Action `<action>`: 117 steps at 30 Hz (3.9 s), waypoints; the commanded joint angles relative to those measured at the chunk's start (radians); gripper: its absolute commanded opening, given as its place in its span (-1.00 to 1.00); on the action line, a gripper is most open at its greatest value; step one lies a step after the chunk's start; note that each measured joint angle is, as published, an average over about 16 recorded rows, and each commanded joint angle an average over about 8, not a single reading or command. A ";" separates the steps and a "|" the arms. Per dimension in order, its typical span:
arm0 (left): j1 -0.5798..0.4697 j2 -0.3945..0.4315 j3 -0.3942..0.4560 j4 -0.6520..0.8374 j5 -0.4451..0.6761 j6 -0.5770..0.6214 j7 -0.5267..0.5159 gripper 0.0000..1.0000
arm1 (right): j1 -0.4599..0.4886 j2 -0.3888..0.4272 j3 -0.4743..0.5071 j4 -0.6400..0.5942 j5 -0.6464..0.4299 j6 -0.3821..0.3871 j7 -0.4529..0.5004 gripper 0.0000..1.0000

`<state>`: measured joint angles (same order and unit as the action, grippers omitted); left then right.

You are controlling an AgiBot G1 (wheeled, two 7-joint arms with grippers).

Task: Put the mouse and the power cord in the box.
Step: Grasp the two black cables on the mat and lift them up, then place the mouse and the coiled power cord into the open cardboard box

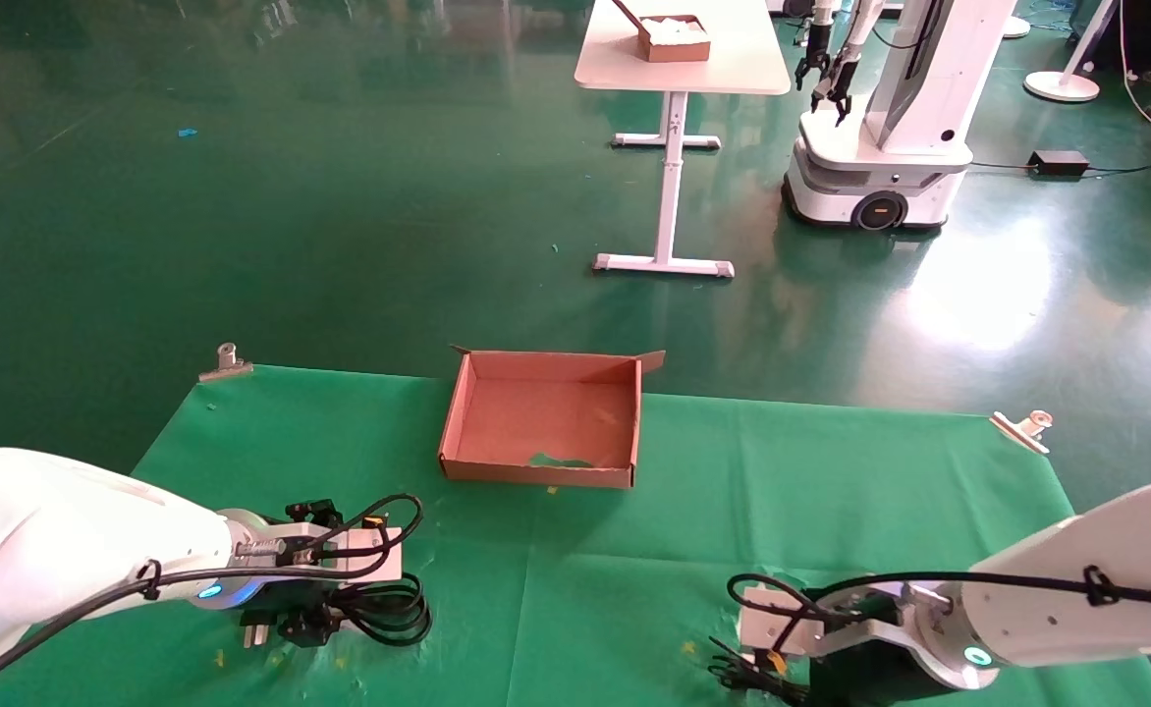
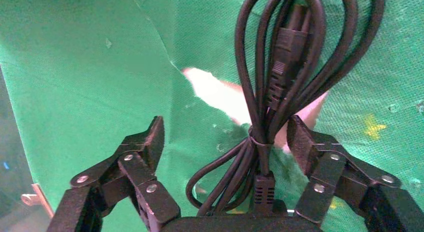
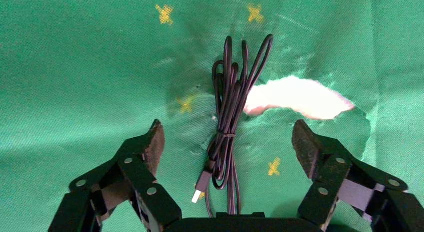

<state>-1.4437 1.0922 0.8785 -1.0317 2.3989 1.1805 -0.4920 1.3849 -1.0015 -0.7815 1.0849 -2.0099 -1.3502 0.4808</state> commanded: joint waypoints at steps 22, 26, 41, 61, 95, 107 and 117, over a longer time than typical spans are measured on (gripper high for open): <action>0.000 0.000 0.000 -0.001 0.000 0.001 0.000 -1.00 | 0.002 0.003 -0.001 0.002 0.002 -0.004 0.002 -1.00; 0.000 0.000 0.000 -0.001 0.000 0.001 0.000 -1.00 | 0.003 0.003 -0.001 0.002 0.002 -0.004 0.002 -1.00; -0.003 -0.002 -0.002 -0.004 -0.003 0.003 0.001 -1.00 | 0.007 0.008 0.003 0.007 0.008 -0.005 0.002 -1.00; -0.127 0.090 -0.107 -0.087 -0.208 -0.095 0.099 -1.00 | 0.059 0.259 0.164 0.251 0.151 -0.041 0.153 -1.00; -0.213 0.281 0.466 0.376 -0.136 -0.701 -0.011 1.00 | 0.165 0.303 0.243 0.252 0.248 -0.050 0.123 -1.00; -0.336 0.248 0.464 0.641 -0.152 -0.699 -0.161 1.00 | 0.245 0.208 0.247 0.225 0.271 -0.025 0.046 -1.00; -0.380 0.182 0.465 0.748 -0.138 -0.675 -0.171 1.00 | 0.295 0.100 0.217 0.135 0.257 -0.008 -0.052 -1.00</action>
<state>-1.8195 1.2806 1.3445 -0.2918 2.2617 0.5010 -0.6643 1.6850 -0.9135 -0.5669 1.2123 -1.7559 -1.3539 0.4270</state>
